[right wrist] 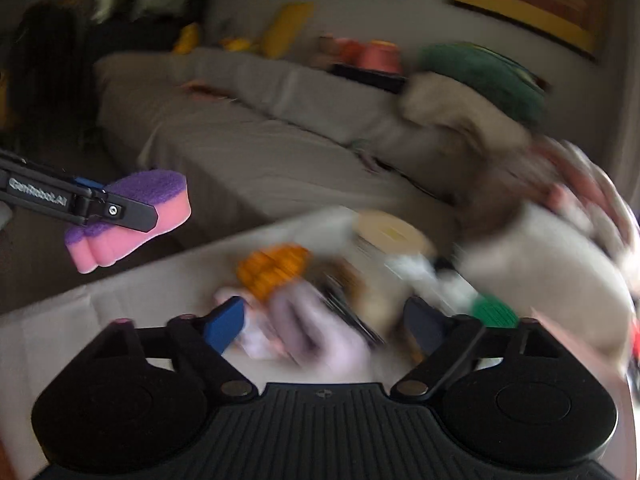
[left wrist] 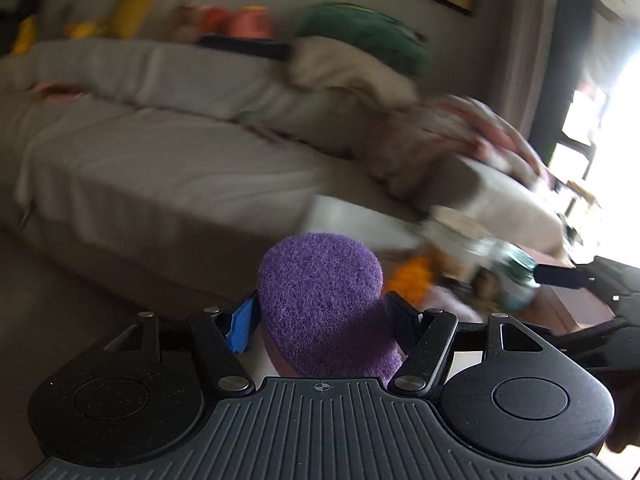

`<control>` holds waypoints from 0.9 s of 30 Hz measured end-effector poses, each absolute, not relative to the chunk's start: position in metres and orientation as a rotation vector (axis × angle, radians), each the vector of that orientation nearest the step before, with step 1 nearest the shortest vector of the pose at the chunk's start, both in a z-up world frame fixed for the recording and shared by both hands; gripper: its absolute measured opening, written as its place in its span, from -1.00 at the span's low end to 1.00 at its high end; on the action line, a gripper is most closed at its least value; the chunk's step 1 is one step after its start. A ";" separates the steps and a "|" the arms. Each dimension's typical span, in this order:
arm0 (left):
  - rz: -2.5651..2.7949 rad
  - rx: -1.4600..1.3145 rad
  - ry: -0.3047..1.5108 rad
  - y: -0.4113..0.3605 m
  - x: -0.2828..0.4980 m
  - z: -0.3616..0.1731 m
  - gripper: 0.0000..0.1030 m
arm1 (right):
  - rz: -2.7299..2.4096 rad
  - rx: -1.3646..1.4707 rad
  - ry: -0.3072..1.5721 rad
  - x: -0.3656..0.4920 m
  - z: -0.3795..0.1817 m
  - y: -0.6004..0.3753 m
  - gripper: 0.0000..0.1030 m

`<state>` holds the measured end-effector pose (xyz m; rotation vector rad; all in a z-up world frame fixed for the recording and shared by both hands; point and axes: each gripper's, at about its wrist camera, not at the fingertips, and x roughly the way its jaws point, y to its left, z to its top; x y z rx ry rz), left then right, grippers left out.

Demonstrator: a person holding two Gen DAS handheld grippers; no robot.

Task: Organize soft objects
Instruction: 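Carry the sponge into the pink box and open the left tool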

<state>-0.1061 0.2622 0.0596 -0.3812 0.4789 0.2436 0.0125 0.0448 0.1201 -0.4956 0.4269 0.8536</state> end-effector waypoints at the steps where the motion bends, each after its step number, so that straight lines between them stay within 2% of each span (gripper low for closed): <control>1: 0.259 -0.407 0.482 0.271 -0.109 0.056 0.41 | 0.862 -0.527 0.422 0.013 0.117 0.064 0.44; 4: 0.277 -0.456 0.489 0.294 -0.118 0.047 0.41 | 0.838 -0.593 0.417 0.019 0.107 0.114 0.25; 8: 0.273 -0.505 0.489 0.317 -0.122 0.044 0.41 | 0.777 -0.643 0.472 0.031 0.093 0.155 0.15; 9: 0.264 -0.516 0.486 0.321 -0.118 0.045 0.41 | 0.771 -0.643 0.502 0.035 0.090 0.156 0.00; 10: 0.255 -0.523 0.482 0.324 -0.114 0.048 0.41 | 0.771 -0.644 0.526 0.036 0.089 0.158 -0.44; 12: 0.225 -0.516 0.462 0.334 -0.104 0.056 0.41 | 0.810 -0.644 0.572 0.042 0.095 0.161 -0.93; 15: 0.188 -0.480 0.414 0.343 -0.062 0.079 0.41 | 0.857 -0.569 0.514 0.052 0.133 0.153 -0.93; 20: 0.116 -0.454 0.305 0.338 0.004 0.139 0.41 | 0.753 -0.378 0.330 0.076 0.227 0.091 -0.96; 23: 0.033 -0.425 0.269 0.309 0.041 0.174 0.41 | 0.642 -0.331 0.240 0.084 0.265 0.027 -0.96; 27: -0.135 -0.375 0.278 0.240 0.086 0.204 0.41 | 0.462 -0.281 0.199 0.100 0.278 -0.062 -0.96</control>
